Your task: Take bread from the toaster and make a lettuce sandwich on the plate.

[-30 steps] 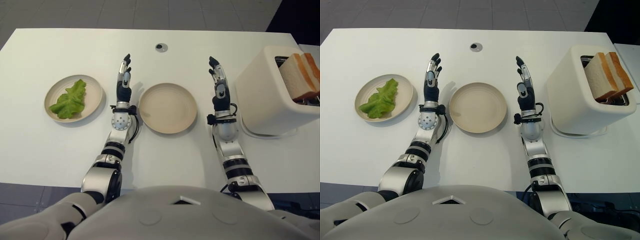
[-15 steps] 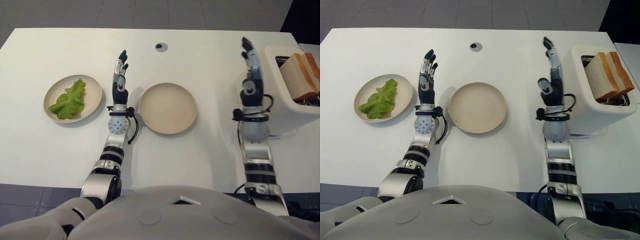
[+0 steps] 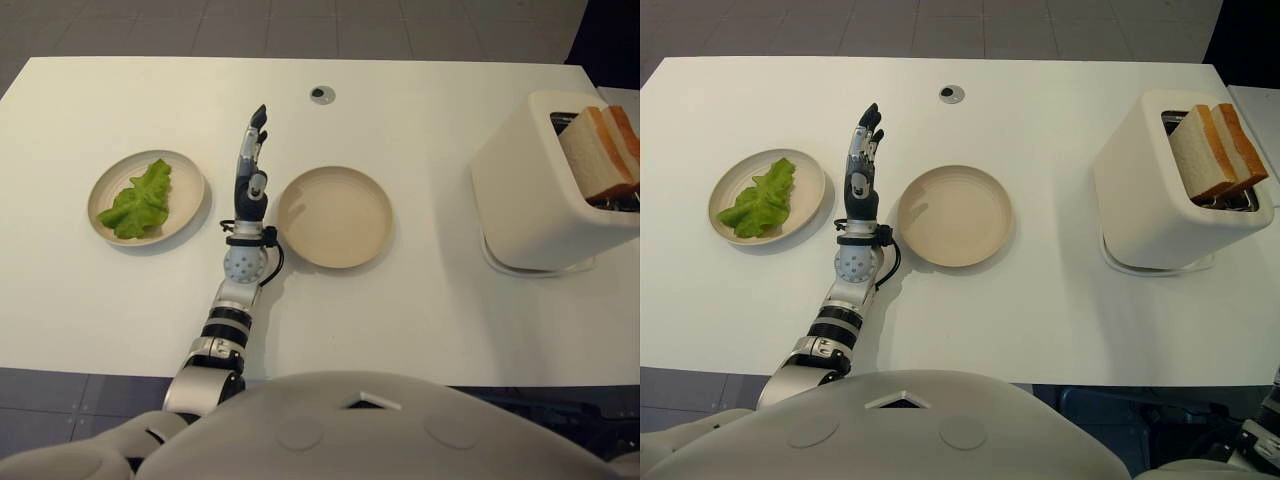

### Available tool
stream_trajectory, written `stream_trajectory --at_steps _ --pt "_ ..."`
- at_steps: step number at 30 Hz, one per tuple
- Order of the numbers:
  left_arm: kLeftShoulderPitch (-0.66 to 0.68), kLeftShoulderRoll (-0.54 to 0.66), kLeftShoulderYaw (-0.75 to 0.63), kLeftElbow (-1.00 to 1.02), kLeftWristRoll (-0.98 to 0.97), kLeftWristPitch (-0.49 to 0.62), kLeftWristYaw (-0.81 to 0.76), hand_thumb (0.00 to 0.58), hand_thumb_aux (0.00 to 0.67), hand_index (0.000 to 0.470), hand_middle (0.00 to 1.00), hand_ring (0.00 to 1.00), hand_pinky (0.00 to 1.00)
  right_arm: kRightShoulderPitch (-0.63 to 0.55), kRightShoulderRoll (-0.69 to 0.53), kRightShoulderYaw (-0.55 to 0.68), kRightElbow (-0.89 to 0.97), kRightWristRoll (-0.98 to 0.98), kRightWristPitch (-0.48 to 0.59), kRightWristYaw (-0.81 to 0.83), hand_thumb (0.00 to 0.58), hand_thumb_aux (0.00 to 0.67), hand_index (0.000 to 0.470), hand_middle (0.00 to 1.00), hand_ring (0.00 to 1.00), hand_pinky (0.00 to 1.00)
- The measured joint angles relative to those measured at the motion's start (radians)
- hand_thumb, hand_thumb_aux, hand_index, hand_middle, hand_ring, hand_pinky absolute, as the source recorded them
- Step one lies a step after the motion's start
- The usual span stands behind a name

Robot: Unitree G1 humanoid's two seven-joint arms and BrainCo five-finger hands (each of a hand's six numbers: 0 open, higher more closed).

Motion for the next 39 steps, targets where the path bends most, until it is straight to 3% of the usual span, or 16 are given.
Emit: stream_trajectory --at_steps 5,13,18,19,20,21,22,23,34,39 --pt "0.017 -0.003 -0.004 -0.021 -0.002 0.009 -0.004 0.000 0.000 0.000 0.00 0.00 0.00 0.006 -0.033 0.137 0.169 -0.056 0.025 -0.041 0.000 0.000 0.000 0.00 0.00 0.00" --pt "0.040 -0.003 -0.005 -0.051 -0.003 0.019 -0.011 0.000 0.000 0.000 0.00 0.00 0.00 0.058 -0.067 0.211 0.125 -0.074 0.021 -0.118 0.000 0.000 0.000 0.00 0.00 0.00" --pt "0.063 -0.003 -0.006 -0.079 -0.005 0.034 -0.010 0.000 0.000 0.000 0.00 0.00 0.00 0.018 -0.111 0.269 0.146 -0.089 0.060 -0.120 0.000 0.000 0.000 0.00 0.00 0.00" --pt "0.067 -0.003 -0.005 -0.082 -0.005 0.035 -0.010 0.000 0.000 0.000 0.00 0.00 0.00 0.012 -0.115 0.279 0.147 -0.088 0.065 -0.120 0.194 0.123 0.087 0.00 0.00 0.00" --pt "0.070 -0.003 -0.005 -0.086 -0.005 0.038 -0.011 0.000 0.000 0.000 0.00 0.00 0.00 0.000 -0.117 0.291 0.148 -0.088 0.075 -0.119 0.491 0.407 0.286 0.00 0.00 0.00" --pt "0.073 -0.003 -0.005 -0.088 -0.005 0.042 -0.011 0.000 0.000 0.000 0.00 0.00 0.00 -0.005 -0.118 0.298 0.147 -0.085 0.076 -0.120 0.580 0.667 0.468 0.25 0.25 0.25" --pt "0.076 -0.004 -0.006 -0.088 -0.005 0.045 -0.012 0.000 0.000 0.000 0.00 0.00 0.00 -0.011 -0.122 0.304 0.144 -0.080 0.076 -0.121 0.580 0.670 0.470 0.78 0.78 0.78" --pt "0.079 -0.004 -0.006 -0.088 -0.009 0.047 -0.012 0.000 0.000 0.000 0.00 0.00 0.00 -0.018 -0.123 0.313 0.142 -0.071 0.073 -0.122 0.580 0.670 0.470 0.99 0.99 0.99" --pt "0.085 -0.005 -0.006 -0.097 -0.020 0.060 -0.010 0.000 0.000 0.000 0.00 0.00 0.00 -0.034 -0.086 0.310 0.054 -0.023 0.031 -0.215 0.580 0.670 0.470 1.00 1.00 1.00" --pt "0.078 -0.004 -0.010 -0.089 -0.021 0.064 -0.009 0.000 0.000 0.000 0.00 0.00 0.00 -0.073 0.000 0.125 -0.156 0.064 -0.095 -0.407 0.580 0.670 0.470 1.00 1.00 1.00"
